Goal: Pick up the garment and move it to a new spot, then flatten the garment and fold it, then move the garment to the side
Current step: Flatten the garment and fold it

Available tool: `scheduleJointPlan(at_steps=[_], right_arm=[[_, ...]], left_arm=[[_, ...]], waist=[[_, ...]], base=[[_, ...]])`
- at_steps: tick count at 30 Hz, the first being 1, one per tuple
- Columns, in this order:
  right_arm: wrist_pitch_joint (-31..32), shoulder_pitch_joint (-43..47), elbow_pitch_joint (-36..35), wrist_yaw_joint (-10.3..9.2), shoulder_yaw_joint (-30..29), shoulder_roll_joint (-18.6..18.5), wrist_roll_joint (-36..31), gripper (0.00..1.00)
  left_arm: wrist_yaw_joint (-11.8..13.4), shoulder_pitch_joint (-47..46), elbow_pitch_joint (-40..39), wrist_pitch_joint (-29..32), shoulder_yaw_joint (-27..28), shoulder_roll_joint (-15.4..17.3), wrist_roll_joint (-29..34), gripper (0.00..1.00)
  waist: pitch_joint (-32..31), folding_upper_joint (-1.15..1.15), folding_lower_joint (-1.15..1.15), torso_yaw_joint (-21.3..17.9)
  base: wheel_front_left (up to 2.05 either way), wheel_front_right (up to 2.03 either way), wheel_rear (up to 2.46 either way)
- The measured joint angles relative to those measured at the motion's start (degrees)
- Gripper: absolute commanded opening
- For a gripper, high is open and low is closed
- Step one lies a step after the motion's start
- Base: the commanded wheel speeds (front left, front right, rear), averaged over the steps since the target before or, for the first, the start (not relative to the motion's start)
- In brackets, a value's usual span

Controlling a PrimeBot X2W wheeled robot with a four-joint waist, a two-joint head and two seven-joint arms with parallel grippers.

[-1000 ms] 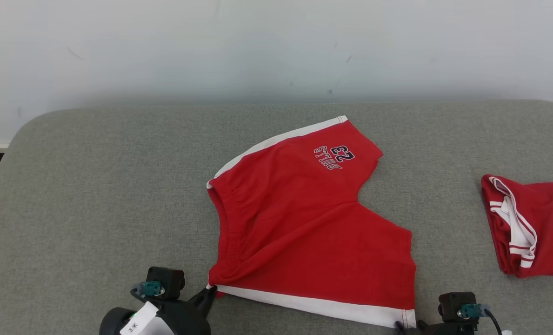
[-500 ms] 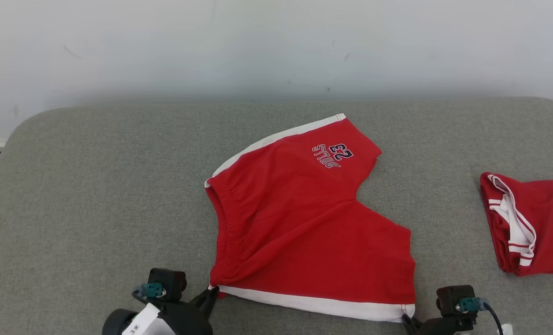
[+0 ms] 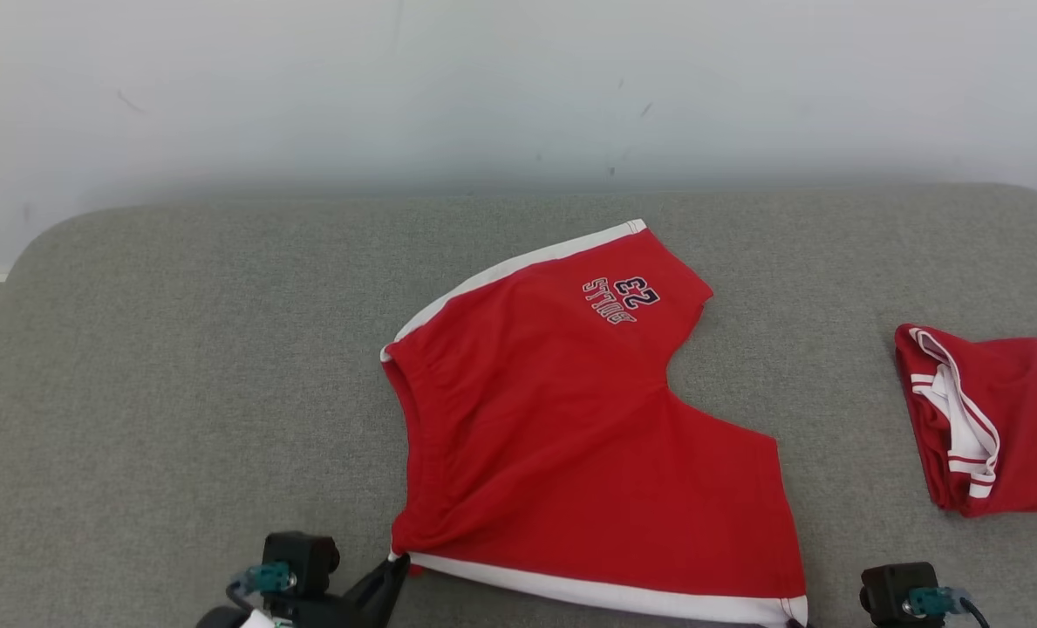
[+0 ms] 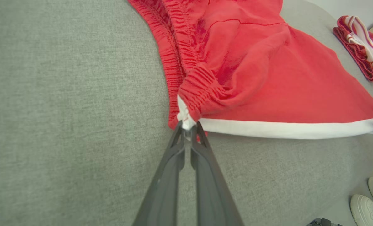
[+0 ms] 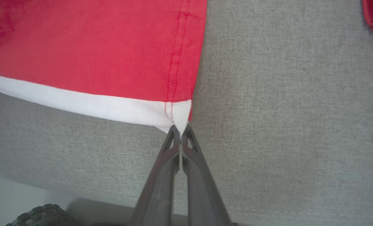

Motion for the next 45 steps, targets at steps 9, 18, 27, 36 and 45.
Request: scheduleJointPlan(at_steps=[9,18,27,36,45], right_arm=[[2.54,5.33,-9.87,1.27,-2.63,-1.86,3.58,0.0],[4.99,-6.13,-16.74,2.93,-5.49,-7.97,3.11,0.0],[11.49,-22.73,-12.45,7.25,-4.25,-11.82,4.35,0.0],[15.26,-37.5,-4.97,9.53,-4.09,-14.82,4.37,0.0],[16.25,-48.1,3.19,10.18,-2.71,-14.7,4.37,0.0]], left_arm=[[1.18,4.74,-6.56,-1.36,0.01,2.08,0.09,0.0],[1.7,2.22,-12.61,-1.14,-0.07,0.93,0.23,0.0],[4.07,-6.08,-13.07,2.19,0.42,-2.63,0.69,0.0],[7.13,-13.05,-12.98,3.7,2.23,-5.98,0.7,0.0],[8.33,-21.82,-9.5,4.31,3.56,-7.73,0.59,0.0]], waist=[[0.07,0.0,0.0,0.24],[0.65,0.0,0.0,1.1],[3.71,0.0,0.0,2.8],[9.1,0.01,0.01,4.94],[15.23,0.01,0.02,7.61]], base=[[0.0,0.0,0.0],[0.0,0.0,0.0],[0.0,0.0,0.0],[0.0,0.0,0.0],[0.0,0.0,0.0]])
